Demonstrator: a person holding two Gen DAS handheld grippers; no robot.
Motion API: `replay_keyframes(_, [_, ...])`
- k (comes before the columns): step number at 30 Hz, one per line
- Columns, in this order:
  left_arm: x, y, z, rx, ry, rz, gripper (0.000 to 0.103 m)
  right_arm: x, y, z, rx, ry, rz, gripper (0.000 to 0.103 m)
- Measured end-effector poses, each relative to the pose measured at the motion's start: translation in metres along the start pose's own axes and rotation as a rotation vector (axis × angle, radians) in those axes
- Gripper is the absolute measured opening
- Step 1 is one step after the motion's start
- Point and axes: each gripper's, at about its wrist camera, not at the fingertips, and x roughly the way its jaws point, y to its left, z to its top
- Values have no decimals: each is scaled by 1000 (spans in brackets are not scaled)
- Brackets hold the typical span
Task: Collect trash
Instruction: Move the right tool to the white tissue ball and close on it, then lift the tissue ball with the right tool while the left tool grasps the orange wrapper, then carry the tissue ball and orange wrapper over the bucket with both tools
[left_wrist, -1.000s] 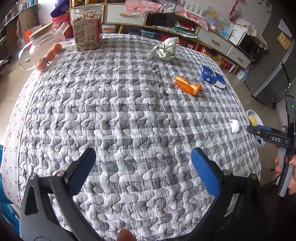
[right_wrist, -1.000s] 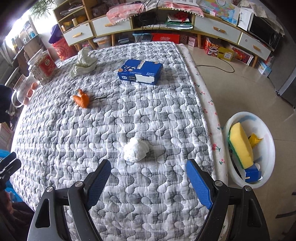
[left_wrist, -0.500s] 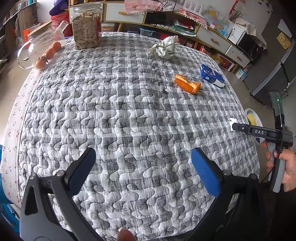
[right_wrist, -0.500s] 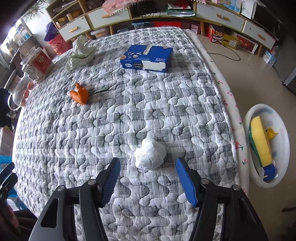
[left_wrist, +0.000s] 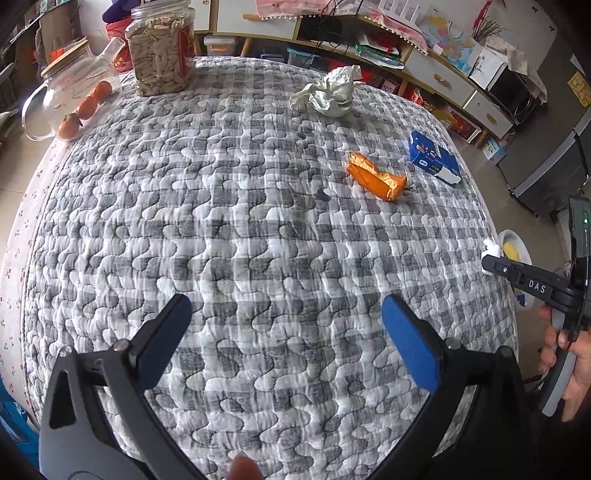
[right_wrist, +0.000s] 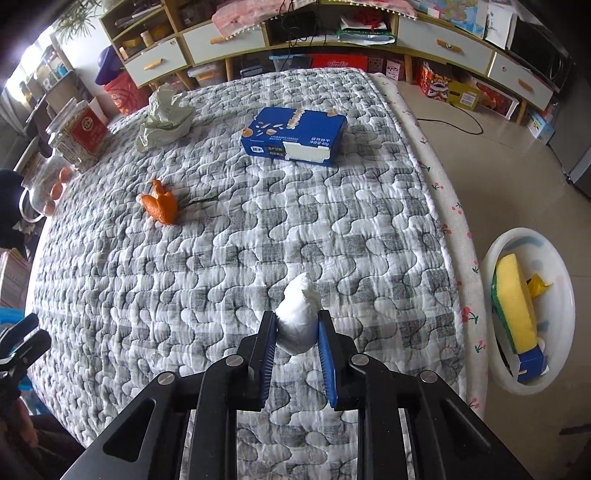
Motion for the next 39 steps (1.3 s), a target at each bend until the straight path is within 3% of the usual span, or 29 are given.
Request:
replay_keyframes(5, [24,-32,28,-49,-3,-32,101,-12,-7,8,-9,-20,-6,23])
replay_keyframes(12, [64,-69,59,-86,-17,-45,80,-24,-21,21,-3,-50,-18,23])
replay_keyframes(18, [96,-78,75,-117,-36,-57,62,-31,-33,27,20,-67,-28,23])
replay_keyframes(21, [102,-75,79,-137,-60,-59,54,-30,-39,26,31,-63,-29,23])
replay_keyframes(28, [103,-79,80,-84,-69,-48,25,-29,-52,23,49,-55,-47,23])
replay_keyframes(39, [91,-93,65,-2,-36,-65,19,-42,-70,12,73,-81,-45,23])
